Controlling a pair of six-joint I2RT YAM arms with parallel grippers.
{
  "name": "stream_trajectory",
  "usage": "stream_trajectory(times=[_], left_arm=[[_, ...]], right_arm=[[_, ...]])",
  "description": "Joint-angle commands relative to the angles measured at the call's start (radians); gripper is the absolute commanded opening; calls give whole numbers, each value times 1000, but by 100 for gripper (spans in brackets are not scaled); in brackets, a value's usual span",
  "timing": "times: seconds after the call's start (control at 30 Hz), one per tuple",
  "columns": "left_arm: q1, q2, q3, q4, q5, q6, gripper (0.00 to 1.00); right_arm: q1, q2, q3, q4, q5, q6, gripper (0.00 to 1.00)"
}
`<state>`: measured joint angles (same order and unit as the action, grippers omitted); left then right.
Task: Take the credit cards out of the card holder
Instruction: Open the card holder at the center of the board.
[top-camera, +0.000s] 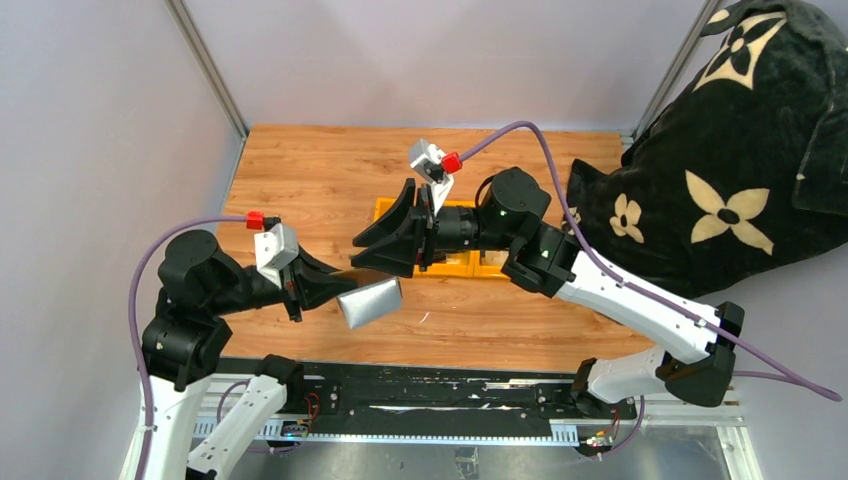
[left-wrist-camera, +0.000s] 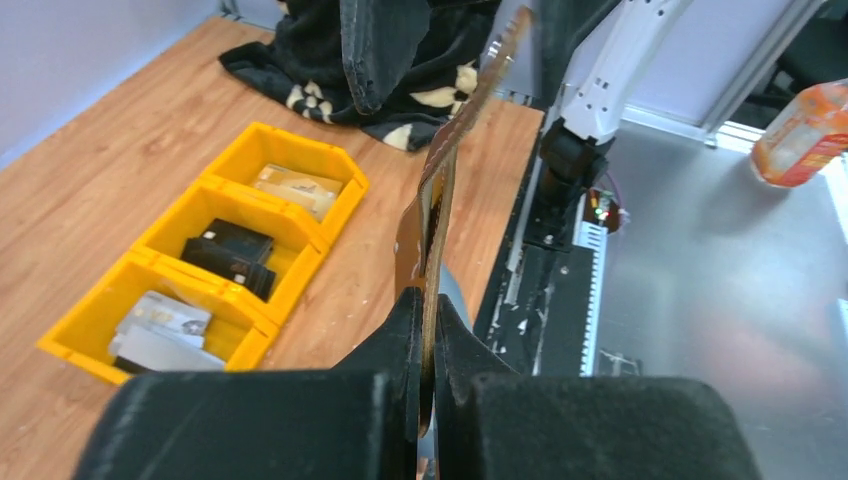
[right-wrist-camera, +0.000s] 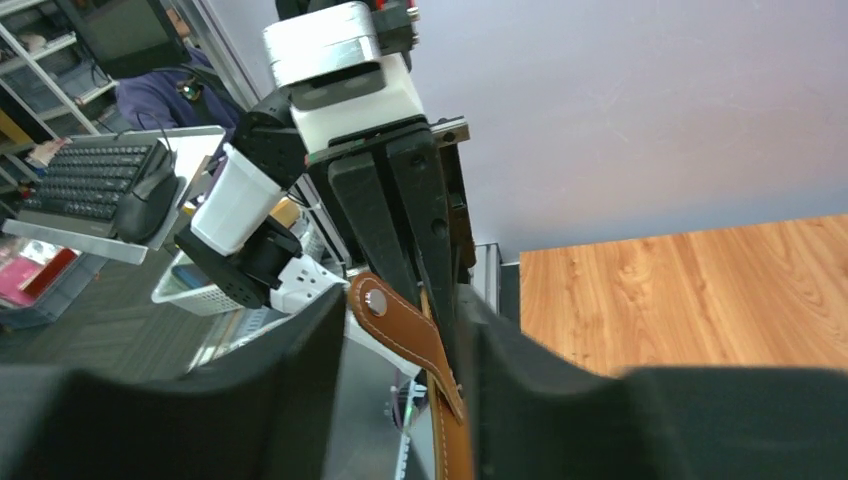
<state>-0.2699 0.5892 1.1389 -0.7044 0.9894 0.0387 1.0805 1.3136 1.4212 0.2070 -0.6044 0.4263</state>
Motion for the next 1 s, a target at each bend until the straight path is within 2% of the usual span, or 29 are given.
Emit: stream_trajectory(times=[0.0,0.13,0.23,0.4,0.67,0.8,0.97], left_arm=[[-3,37,59,17,85,-106,0],[-3,76,99,112,114,-306,0],[-3,85,97,258,135,-501,0],[-3,108,103,401,141,-710,0],[-3,142,100,486,146,-870,0],[-3,147,101,499,143,-893,0],[-3,146,98,486,147,-890,0]], right_arm=[[1,-80,-4,-32,15,-68,52],[-44,-196,-154,-40,12,-171,63],[-82,-284,-274,-40,-18,-238,70],[-98,-358,-422,38,-94,-264,72],[-99,-347,-522,190,-164,-252,71],[-99,-316,-507,211,-191,-247,66],[-99,-294,-497,237,-143,-235,57]])
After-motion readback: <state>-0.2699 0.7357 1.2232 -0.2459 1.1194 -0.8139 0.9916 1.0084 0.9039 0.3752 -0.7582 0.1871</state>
